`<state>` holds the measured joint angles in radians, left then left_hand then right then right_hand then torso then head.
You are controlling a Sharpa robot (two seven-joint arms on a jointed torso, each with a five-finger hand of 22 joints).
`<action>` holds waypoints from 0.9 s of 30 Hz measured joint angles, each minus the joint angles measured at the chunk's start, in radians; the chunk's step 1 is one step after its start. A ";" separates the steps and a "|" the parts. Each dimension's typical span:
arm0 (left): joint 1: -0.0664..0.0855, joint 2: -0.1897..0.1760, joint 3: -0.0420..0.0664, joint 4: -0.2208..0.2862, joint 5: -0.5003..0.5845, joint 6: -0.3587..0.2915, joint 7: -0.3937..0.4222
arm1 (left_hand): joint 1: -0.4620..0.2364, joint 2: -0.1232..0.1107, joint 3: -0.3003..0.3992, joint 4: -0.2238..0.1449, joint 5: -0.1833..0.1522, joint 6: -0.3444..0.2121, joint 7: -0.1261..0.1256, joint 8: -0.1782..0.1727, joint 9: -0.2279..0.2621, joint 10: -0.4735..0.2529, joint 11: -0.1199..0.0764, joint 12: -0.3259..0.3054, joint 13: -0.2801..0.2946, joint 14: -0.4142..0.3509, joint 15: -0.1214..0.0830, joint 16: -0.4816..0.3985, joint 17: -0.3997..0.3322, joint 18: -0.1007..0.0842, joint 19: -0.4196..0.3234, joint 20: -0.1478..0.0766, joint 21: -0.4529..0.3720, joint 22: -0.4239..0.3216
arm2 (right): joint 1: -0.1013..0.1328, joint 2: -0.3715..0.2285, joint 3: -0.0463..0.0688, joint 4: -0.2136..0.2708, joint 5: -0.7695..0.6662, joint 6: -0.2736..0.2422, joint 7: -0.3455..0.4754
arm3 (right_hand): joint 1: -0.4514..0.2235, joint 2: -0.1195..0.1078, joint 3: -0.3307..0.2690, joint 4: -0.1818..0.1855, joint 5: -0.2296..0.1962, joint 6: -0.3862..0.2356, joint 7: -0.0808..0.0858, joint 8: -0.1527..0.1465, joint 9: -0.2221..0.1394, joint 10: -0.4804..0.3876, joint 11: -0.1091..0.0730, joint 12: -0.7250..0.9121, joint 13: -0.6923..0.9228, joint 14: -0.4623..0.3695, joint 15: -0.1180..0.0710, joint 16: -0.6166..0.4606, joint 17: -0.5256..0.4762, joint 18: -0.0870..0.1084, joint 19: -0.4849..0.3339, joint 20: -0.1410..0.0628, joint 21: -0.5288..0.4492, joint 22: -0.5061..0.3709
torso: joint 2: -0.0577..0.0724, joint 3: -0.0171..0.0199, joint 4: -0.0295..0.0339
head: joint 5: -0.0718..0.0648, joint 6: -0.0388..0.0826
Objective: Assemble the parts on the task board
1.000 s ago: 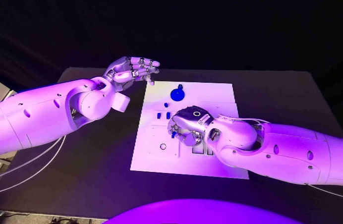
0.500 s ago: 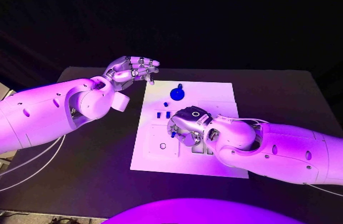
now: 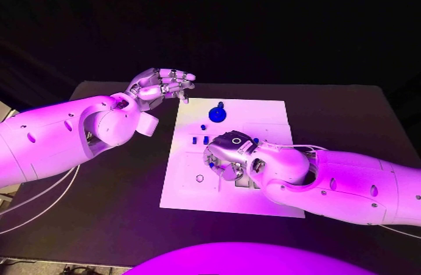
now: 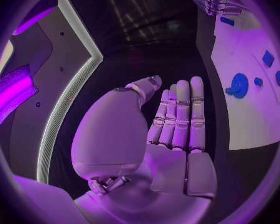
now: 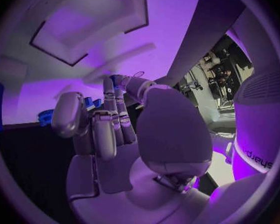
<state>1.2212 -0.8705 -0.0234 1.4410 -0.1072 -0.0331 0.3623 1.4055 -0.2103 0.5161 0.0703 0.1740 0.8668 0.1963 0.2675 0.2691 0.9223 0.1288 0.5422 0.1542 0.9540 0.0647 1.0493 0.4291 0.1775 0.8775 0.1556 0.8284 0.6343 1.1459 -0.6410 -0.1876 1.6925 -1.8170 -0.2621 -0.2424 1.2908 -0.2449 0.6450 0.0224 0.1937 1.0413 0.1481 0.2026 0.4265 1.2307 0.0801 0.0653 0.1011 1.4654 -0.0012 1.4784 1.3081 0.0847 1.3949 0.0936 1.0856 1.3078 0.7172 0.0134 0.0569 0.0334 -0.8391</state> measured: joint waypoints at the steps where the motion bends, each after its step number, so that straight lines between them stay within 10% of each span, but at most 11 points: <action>1: 0.000 0.000 0.000 0.000 0.000 0.000 0.000 | 0.000 0.000 0.000 0.000 0.000 0.000 0.000 0.000 0.000 0.000 0.000 0.000 0.000 0.000 0.000 0.000 0.000 0.000 0.000 0.000 0.000 0.000 | -0.001 0.000 0.000 0.000 0.000 -0.001 0.000 | -0.006 -0.001 -0.004 0.003 0.000 -0.004 0.004 -0.004 -0.003 -0.009 0.004 0.000 0.000 0.001 0.001 0.000 0.000 0.000 0.002 0.002 -0.003 0.000 | 0.000 0.0000 -0.0001 | 0.000 0.000; 21: 0.000 -0.003 0.000 0.000 0.000 0.005 -0.006 | 0.000 0.000 -0.003 0.003 0.000 0.000 0.000 0.000 -0.001 0.000 0.000 0.000 0.000 0.000 0.000 0.000 0.000 0.000 0.004 0.004 -0.005 -0.001 | -0.001 -0.094 0.003 0.061 0.017 -0.092 0.003 | 0.037 -0.004 -0.163 0.018 0.004 -0.082 0.000 -0.071 -0.037 -0.197 0.031 0.033 -0.033 -0.002 0.019 -0.027 -0.037 0.016 -0.036 0.028 -0.151 -0.008 | -0.002 -0.0006 -0.0005 | -0.006 0.005; 27: 0.000 -0.005 0.000 -0.001 0.000 0.006 -0.007 | 0.000 0.000 -0.003 0.003 0.000 0.000 0.000 0.000 -0.001 0.000 0.000 0.000 0.000 0.000 0.000 -0.004 -0.001 0.000 0.004 0.004 -0.005 -0.002 | 0.039 -0.184 0.018 0.113 0.063 -0.104 0.012 | 0.043 0.001 -0.173 0.023 0.011 -0.068 0.004 -0.071 -0.040 -0.167 0.016 0.082 -0.026 -0.002 0.019 -0.019 -0.002 0.016 -0.003 0.021 -0.064 0.000 | -0.002 -0.0005 -0.0015 | -0.011 0.011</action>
<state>1.2212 -0.8752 -0.0235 1.4400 -0.1072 -0.0271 0.3551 1.4055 -0.2103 0.5132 0.0732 0.1740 0.8668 0.1963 0.2675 0.2683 0.9223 0.1288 0.5422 0.1542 0.9540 0.0647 1.0453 0.4283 0.1776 0.8811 0.1592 0.8231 0.6323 1.1844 -0.8249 -0.1698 1.8053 -1.7539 -0.3663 -0.2301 1.3334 -0.2437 0.4715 0.0457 0.2045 0.9733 0.1522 0.1314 0.3870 1.0634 0.0966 0.1472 0.0755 1.4630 0.0180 1.4599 1.3061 0.1005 1.3915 0.1146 1.0218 1.3081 0.7149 0.0129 0.0553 0.0221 -0.8283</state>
